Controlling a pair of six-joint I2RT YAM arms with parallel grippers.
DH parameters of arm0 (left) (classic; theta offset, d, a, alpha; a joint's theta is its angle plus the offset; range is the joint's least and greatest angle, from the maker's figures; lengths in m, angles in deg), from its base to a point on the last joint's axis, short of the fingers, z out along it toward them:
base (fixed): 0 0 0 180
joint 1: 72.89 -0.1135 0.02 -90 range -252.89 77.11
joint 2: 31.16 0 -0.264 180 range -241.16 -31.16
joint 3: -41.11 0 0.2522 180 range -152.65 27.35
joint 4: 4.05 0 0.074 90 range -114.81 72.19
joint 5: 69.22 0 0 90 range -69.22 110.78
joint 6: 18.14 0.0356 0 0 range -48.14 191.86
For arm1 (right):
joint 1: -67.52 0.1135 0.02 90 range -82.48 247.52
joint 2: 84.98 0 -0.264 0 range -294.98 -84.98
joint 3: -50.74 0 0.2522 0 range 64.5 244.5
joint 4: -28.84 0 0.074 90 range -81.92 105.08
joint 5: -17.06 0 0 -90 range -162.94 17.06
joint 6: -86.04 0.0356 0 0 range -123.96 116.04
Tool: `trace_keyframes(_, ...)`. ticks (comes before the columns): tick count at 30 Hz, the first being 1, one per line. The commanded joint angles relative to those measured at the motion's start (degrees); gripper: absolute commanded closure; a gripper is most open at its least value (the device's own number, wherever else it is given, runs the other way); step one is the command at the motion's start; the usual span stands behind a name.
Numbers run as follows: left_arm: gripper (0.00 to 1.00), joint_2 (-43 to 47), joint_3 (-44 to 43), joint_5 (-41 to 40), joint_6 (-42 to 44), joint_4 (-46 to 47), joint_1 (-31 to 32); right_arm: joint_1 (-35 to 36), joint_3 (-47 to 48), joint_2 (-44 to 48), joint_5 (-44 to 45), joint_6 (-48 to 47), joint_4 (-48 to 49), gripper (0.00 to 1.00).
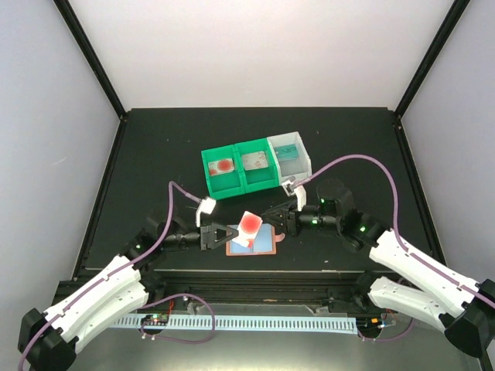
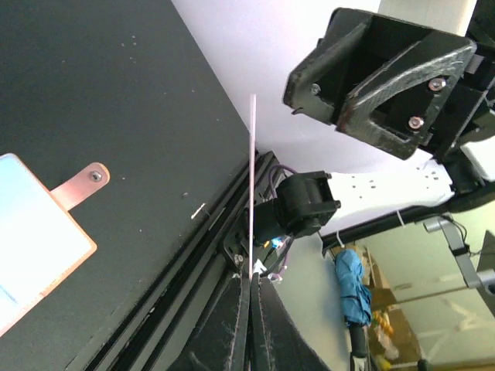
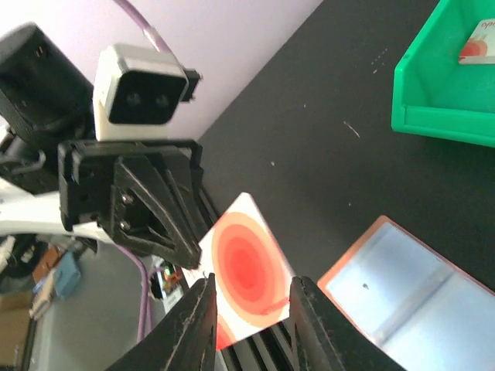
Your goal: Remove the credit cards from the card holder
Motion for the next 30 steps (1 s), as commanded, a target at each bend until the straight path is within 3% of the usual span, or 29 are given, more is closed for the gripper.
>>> trace_keyframes(1,0.98,0.63,-4.54,4.49,6.77,-7.33,0.2,-0.49,3.99,-0.92,-1.39,-9.62,-11.61,0.73)
trace_keyframes(16,0.98,0.63,-4.42,6.91,8.08,-6.64,0.23,-0.57,5.56,-6.5,-9.34,-12.5,-10.74,0.68)
trace_keyframes(24,0.98,0.87,-4.42,6.8,8.61,-7.2,0.13,-1.01,4.81,-6.46,-10.84,-11.98,-8.62,0.97)
trace_keyframes(27,0.98,1.3,-4.99,4.35,8.89,-9.03,0.12,-1.24,3.9,-6.05,-11.86,-11.4,-7.17,0.99)
trace_keyframes(30,0.78,2.82,-6.44,-1.21,9.71,-13.3,0.15,-1.18,3.08,-5.62,-11.73,-10.17,-5.68,0.99)
